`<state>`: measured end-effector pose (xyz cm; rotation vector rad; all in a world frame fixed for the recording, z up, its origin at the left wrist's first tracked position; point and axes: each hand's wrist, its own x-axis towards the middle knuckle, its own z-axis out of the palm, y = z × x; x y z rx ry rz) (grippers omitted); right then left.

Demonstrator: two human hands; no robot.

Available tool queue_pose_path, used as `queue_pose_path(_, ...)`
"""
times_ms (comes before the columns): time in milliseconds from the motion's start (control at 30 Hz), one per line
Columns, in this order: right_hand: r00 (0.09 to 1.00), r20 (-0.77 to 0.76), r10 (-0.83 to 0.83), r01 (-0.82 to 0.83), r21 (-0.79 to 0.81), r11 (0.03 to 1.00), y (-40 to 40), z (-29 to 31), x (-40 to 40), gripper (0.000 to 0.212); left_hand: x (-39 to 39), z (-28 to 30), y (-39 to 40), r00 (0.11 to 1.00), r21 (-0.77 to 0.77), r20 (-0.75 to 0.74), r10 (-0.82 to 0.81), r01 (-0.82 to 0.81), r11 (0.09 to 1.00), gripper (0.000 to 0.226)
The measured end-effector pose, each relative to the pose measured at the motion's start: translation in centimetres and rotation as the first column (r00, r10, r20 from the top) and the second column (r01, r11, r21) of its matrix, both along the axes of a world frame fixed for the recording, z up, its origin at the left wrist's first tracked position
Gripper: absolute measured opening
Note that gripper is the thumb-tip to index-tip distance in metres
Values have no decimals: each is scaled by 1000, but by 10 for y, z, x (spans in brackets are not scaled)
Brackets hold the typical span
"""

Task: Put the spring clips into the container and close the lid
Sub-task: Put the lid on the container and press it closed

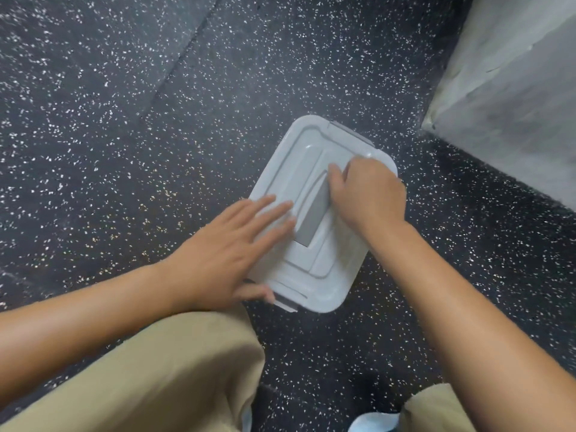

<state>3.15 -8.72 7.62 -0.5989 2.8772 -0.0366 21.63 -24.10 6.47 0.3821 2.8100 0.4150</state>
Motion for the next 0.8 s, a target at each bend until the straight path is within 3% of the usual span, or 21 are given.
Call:
queue_pose_path(100,993,-87,76,-84,-101,991,5,-15,-34,46,6,-12,14,989,-73,57,-133,137,988,134)
queue_pose_path(233,969,245,22,10,-127,992,9,-26,-73,69,4,-17,22,984,-119,-14,-179,176,977,108)
queue_pose_path(267,945,326,33,11,-132,991,10,-25,-80,67,3,-17,23,983,-113,-31,-178,174,978,101)
queue_pose_path(333,904,423,62,26,-198,980,11,-16,-87,44,1,-16,21,982,-80,-47,-184,180,980,96)
queue_pose_path(400,901,423,93,35,-285,958,13,-10,-89,20,-1,-15,18,981,-33,-42,-188,186,982,98)
queue_pose_path(500,909,403,108,66,-395,916,19,-15,-90,14,-4,-16,14,982,-14,-14,-190,189,982,103)
queue_pose_path(567,909,410,82,130,-463,877,25,-21,-91,20,-6,-17,14,981,-20,-14,-193,193,981,101)
queue_pose_path(667,912,408,28,209,-525,825,33,-26,-90,46,-8,-13,12,979,-23,-16,-203,203,979,100)
queue_pose_path(800,930,366,9,216,-569,794,34,-30,-87,45,-10,-8,12,976,-55,-5,-218,217,975,107)
